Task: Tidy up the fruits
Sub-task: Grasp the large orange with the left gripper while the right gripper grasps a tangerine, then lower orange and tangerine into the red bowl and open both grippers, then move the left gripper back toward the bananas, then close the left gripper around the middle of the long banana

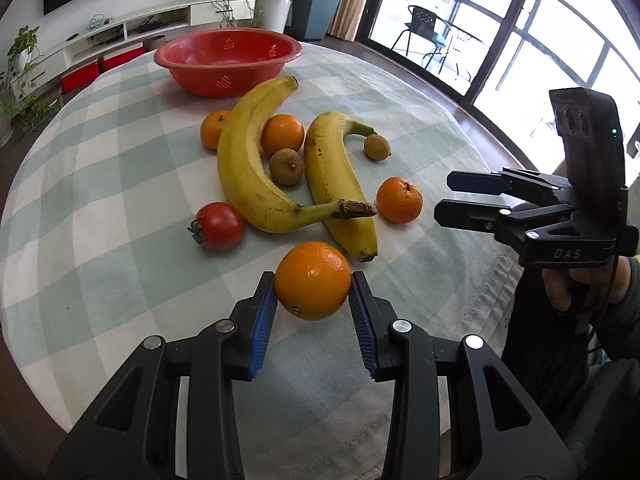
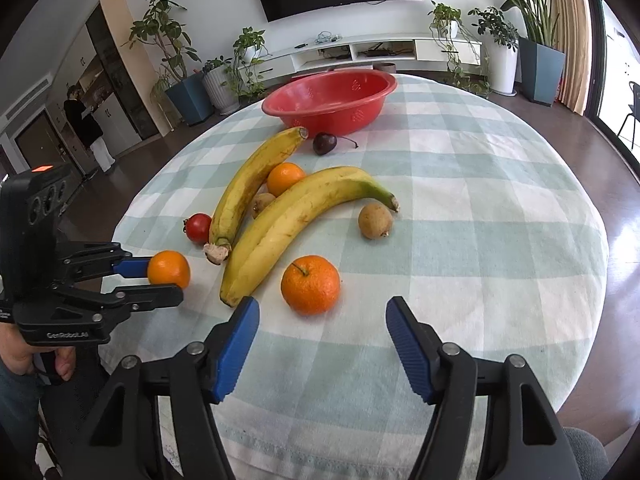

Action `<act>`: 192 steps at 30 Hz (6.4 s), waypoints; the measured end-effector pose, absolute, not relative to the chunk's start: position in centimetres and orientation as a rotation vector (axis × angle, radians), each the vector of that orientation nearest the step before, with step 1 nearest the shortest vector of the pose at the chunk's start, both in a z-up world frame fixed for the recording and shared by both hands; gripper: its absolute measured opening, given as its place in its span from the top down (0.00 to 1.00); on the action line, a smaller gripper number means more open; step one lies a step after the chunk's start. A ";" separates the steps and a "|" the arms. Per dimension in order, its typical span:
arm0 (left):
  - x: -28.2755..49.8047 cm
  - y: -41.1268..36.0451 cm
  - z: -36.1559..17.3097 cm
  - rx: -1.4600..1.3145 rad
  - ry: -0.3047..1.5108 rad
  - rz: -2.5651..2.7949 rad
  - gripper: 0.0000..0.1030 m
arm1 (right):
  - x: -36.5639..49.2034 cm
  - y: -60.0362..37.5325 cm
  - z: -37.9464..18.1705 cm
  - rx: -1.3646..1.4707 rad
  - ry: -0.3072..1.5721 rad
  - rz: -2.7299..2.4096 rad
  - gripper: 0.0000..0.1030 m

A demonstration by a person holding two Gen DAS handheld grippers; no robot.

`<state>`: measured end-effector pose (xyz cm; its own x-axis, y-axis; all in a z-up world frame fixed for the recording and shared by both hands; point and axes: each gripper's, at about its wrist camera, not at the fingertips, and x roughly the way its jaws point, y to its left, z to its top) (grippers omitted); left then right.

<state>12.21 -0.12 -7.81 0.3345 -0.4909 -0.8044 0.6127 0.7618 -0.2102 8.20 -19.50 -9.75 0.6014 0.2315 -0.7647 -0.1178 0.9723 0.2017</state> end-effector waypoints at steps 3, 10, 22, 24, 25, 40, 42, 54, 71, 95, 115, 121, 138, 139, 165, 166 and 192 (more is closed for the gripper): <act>11.6 0.9 -7.1 0.090 0.982 -0.696 0.67 | 9.2 -19.1 -10.2 0.122 0.922 0.213 0.35; 10.8 2.1 -7.3 0.033 0.981 -0.670 0.67 | 10.8 -18.0 -11.5 0.074 0.962 0.227 0.44; 11.3 2.2 -7.2 0.016 0.973 -0.661 0.67 | 10.7 -17.8 -12.0 0.034 0.959 0.230 0.60; 11.5 2.2 -7.0 0.015 0.968 -0.656 0.67 | 10.6 -18.2 -11.7 0.048 0.948 0.228 0.60; 11.6 2.4 -6.9 0.012 0.965 -0.653 0.67 | 10.5 -18.5 -11.4 0.059 0.941 0.225 0.60; 20.1 1.9 0.8 0.056 0.818 -0.618 0.67 | 15.0 -25.9 -1.9 0.153 0.751 0.154 0.60; 22.2 1.0 2.1 0.075 0.801 -0.617 0.67 | 16.6 -26.0 -0.6 0.140 0.726 0.160 0.60; 33.8 -8.4 0.8 0.321 0.840 -0.585 0.67 | 31.1 -23.6 -0.1 0.169 0.811 0.298 0.60; 39.0 -11.8 -7.1 0.383 0.947 -0.620 0.66 | 40.3 -20.3 -8.4 0.104 1.049 0.293 0.60; 40.5 -11.0 -7.4 0.339 0.920 -0.585 0.43 | 40.2 -19.7 -9.0 0.088 1.042 0.256 0.48; 24.5 -1.9 -4.5 0.143 0.860 -0.519 0.10 | 18.2 -24.3 -3.7 0.255 0.774 0.252 0.15; 17.8 0.0 -7.0 0.060 0.920 -0.498 0.10 | 12.7 -24.3 -8.3 0.356 0.863 0.212 0.15; 14.8 2.0 -8.4 -0.028 0.939 -0.461 0.10 | 12.6 -21.0 -9.0 0.370 0.964 0.233 0.34; 15.0 2.0 -8.2 -0.029 0.935 -0.466 0.10 | 12.6 -21.1 -9.1 0.373 0.966 0.225 0.34; 25.2 -6.3 -8.4 0.350 1.083 -0.498 0.56 | 11.6 -23.8 -10.9 0.346 0.945 0.159 0.40; 25.3 -6.5 -8.6 0.358 1.090 -0.496 0.56 | 11.6 -23.7 -10.9 0.347 0.946 0.161 0.40; 27.3 -7.5 -11.7 0.333 1.203 -0.508 0.65 | 11.4 -24.1 -11.2 0.364 0.936 0.161 0.40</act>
